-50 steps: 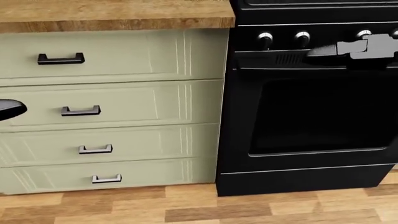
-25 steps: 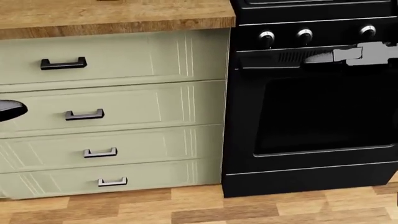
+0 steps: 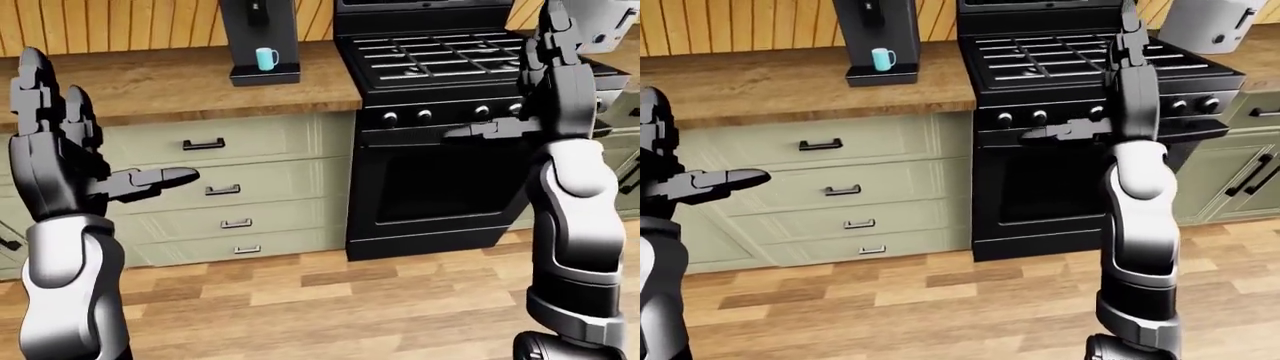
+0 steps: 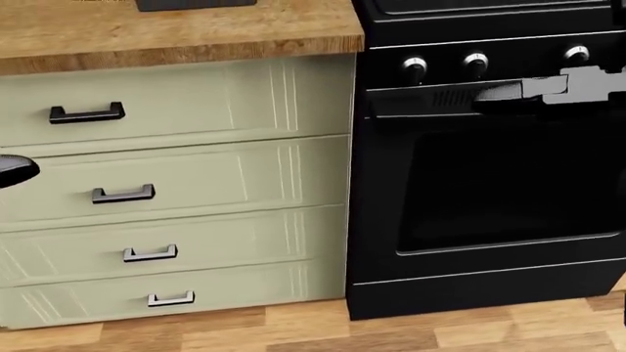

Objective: Pick the mug from under the coffee machine dispenser and place it on the counter.

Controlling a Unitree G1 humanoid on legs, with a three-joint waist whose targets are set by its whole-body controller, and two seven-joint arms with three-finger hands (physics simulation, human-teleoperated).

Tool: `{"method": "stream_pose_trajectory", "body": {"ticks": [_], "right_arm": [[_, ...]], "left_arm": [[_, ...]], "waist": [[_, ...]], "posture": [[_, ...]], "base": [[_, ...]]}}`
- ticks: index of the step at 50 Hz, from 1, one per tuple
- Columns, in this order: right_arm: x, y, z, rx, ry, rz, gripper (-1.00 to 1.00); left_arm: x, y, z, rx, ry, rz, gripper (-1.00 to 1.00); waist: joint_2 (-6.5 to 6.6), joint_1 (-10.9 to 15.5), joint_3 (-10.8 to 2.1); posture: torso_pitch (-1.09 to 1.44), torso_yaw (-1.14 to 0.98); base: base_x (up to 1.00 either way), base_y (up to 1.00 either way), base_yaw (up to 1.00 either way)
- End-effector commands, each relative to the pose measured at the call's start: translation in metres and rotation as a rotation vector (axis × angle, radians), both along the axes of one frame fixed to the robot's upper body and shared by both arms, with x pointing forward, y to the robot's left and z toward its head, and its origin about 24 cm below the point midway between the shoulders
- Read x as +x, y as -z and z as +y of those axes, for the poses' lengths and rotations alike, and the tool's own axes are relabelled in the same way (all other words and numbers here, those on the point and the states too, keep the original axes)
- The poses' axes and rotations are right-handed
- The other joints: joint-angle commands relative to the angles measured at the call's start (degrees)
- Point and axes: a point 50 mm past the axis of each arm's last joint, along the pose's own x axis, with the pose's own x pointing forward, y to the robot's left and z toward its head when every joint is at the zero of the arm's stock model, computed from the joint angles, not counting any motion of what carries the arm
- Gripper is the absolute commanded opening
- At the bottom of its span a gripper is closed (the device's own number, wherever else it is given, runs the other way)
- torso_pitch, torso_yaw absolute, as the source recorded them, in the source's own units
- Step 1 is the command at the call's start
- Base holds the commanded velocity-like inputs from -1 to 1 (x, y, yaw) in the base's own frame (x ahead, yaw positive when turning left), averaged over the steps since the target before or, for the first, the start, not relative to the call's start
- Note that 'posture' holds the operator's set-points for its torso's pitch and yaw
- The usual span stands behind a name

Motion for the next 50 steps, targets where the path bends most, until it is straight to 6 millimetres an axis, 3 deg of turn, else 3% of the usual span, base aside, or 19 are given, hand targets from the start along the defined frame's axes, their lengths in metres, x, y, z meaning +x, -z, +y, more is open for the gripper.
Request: {"method": "stream_pose_trajectory", "body": {"ticks": [1,5,8,17,19,21,22,24,30,32,34,35,37,43,45,47,48,49,50], "right_arm": [[-0.0095,-0.0242,-0.0031,-0.021,0.021,-0.116,1.00],[-0.0094,-0.0240,-0.0033,-0.023,0.023,-0.116,1.00],[-0.0092,-0.0242,-0.0034,-0.027,0.025,-0.117,1.00],[-0.0097,-0.0252,-0.0036,-0.020,0.024,-0.116,1.00],[-0.0095,-0.0253,-0.0036,-0.020,0.024,-0.116,1.00],[-0.0094,-0.0253,-0.0036,-0.020,0.023,-0.116,1.00],[-0.0094,-0.0253,-0.0035,-0.019,0.022,-0.115,1.00],[-0.0094,-0.0260,-0.0033,-0.019,0.021,-0.116,1.00],[-0.0094,-0.0266,-0.0034,-0.019,0.022,-0.118,1.00],[-0.0093,-0.0272,-0.0031,-0.019,0.021,-0.118,1.00],[-0.0091,-0.0276,-0.0029,-0.020,0.021,-0.119,1.00],[-0.0091,-0.0281,-0.0029,-0.020,0.021,-0.119,1.00],[-0.0092,-0.0289,-0.0027,-0.019,0.020,-0.120,1.00],[-0.0091,-0.0295,-0.0030,-0.016,0.021,-0.121,1.00],[-0.0092,-0.0279,-0.0022,-0.016,0.018,-0.119,1.00],[-0.0089,-0.0284,-0.0023,-0.016,0.017,-0.118,1.00],[-0.0090,-0.0287,-0.0023,-0.017,0.018,-0.118,1.00],[-0.0092,-0.0290,-0.0024,-0.016,0.018,-0.119,1.00],[-0.0093,-0.0288,-0.0023,-0.016,0.017,-0.119,1.00]], "left_arm": [[-0.0055,-0.0184,-0.0063,0.039,0.021,-0.094,1.00],[-0.0052,-0.0182,-0.0061,0.039,0.021,-0.093,1.00],[-0.0053,-0.0182,-0.0057,0.039,0.020,-0.093,1.00],[-0.0055,-0.0185,-0.0056,0.039,0.020,-0.093,1.00],[-0.0056,-0.0188,-0.0057,0.039,0.020,-0.094,1.00],[-0.0056,-0.0184,-0.0054,0.038,0.019,-0.093,1.00],[-0.0056,-0.0184,-0.0054,0.038,0.019,-0.093,1.00],[-0.0058,-0.0189,-0.0053,0.039,0.019,-0.094,1.00],[-0.0057,-0.0191,-0.0049,0.037,0.019,-0.095,1.00],[-0.0057,-0.0199,-0.0051,0.038,0.019,-0.096,1.00],[-0.0056,-0.0203,-0.0052,0.037,0.019,-0.097,1.00],[-0.0053,-0.0201,-0.0053,0.037,0.019,-0.097,1.00],[-0.0055,-0.0207,-0.0052,0.036,0.019,-0.098,1.00],[-0.0053,-0.0204,-0.0050,0.034,0.019,-0.097,1.00],[-0.0056,-0.0205,-0.0048,0.033,0.019,-0.097,1.00],[-0.0058,-0.0208,-0.0046,0.033,0.018,-0.098,1.00],[-0.0056,-0.0204,-0.0046,0.033,0.018,-0.098,1.00],[-0.0055,-0.0199,-0.0046,0.032,0.018,-0.097,1.00],[-0.0056,-0.0198,-0.0045,0.032,0.018,-0.097,1.00]], "waist": [[-0.21,-0.3,-1.35],[-2.74,0.1,-0.88],[-7.13,0.4,-1.68],[-3.07,-0.5,-0.38],[-1.13,-0.9,-0.56],[2.50,-1.1,-1.83],[0.41,-0.4,-1.47],[1.11,-0.4,-1.07],[-2.17,0.3,-0.98],[-4.11,0.5,-1.10],[-7.87,0.5,-2.25],[-5.08,-0.1,-1.62],[-6.21,-0.3,-1.40],[-2.85,-0.7,-0.58],[-0.84,-1.0,-0.90],[2.99,-1.1,-2.19],[0.28,-0.6,-1.60],[1.47,-0.8,-1.45],[1.16,-0.4,-1.41]], "posture": [[0.00,0.00],[0.00,0.00],[0.00,0.00],[0.00,0.00],[0.00,0.00],[0.00,0.00],[0.00,0.00],[0.00,0.00],[0.00,0.00],[0.00,0.00],[0.00,0.00],[0.00,0.00],[0.00,0.00],[0.00,0.00],[0.00,0.00],[0.00,0.00],[0.00,0.00],[0.00,0.00],[0.00,0.00]], "base": [[0.20,0.00,0.00],[0.20,0.00,0.00],[0.23,0.00,0.00],[0.23,0.00,0.00],[0.23,0.00,0.00],[0.23,0.00,0.00],[0.23,0.00,0.00],[0.23,0.00,0.00],[0.22,0.00,0.00],[0.23,0.00,0.00],[0.22,0.00,0.00],[0.23,0.00,0.00],[0.22,0.00,0.00],[0.23,0.00,0.00],[0.20,0.01,0.00],[0.20,0.02,0.00],[0.20,0.02,0.00],[0.20,0.02,0.00],[0.20,0.02,0.00]]}}
